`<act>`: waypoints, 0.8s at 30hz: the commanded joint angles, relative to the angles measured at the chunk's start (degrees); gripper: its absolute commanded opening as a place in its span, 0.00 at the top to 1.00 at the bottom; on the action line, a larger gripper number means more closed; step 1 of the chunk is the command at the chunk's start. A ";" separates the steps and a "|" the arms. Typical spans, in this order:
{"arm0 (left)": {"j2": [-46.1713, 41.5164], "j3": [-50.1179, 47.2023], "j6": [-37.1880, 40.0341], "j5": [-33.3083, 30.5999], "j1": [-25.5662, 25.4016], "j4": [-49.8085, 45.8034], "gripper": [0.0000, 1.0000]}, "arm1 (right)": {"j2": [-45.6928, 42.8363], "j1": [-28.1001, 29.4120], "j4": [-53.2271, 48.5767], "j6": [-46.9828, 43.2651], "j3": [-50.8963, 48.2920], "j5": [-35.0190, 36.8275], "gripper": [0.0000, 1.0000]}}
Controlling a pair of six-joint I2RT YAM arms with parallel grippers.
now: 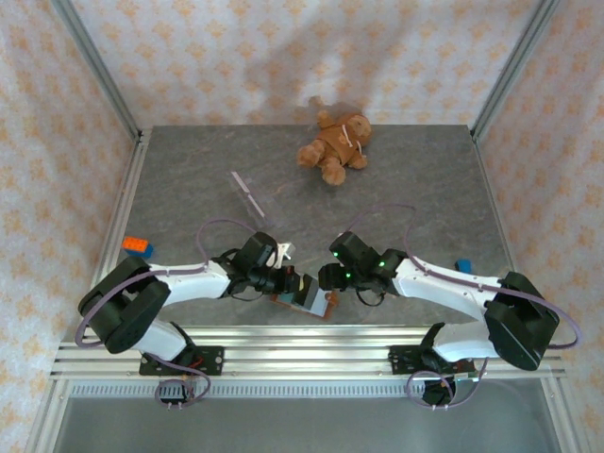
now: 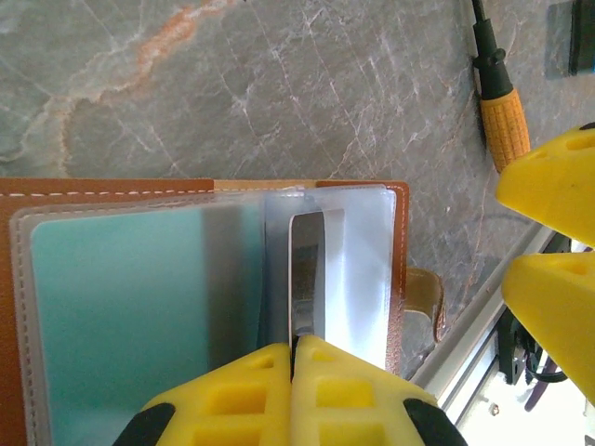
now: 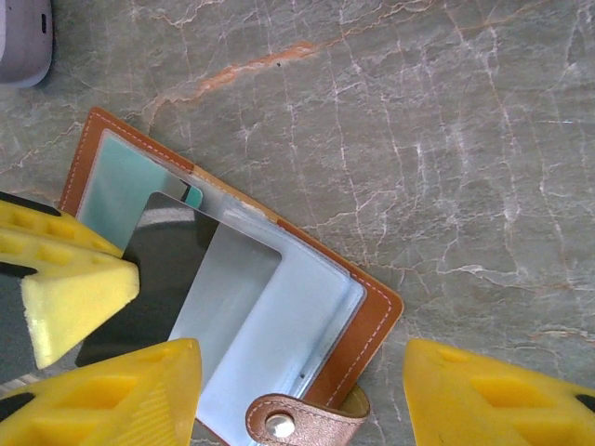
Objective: Put the credit cards into the card holder
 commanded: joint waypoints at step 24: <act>-1.95 2.20 -2.54 -10.89 -3.69 -5.92 0.69 | -9.12 0.66 -6.17 12.64 -5.15 -1.02 0.33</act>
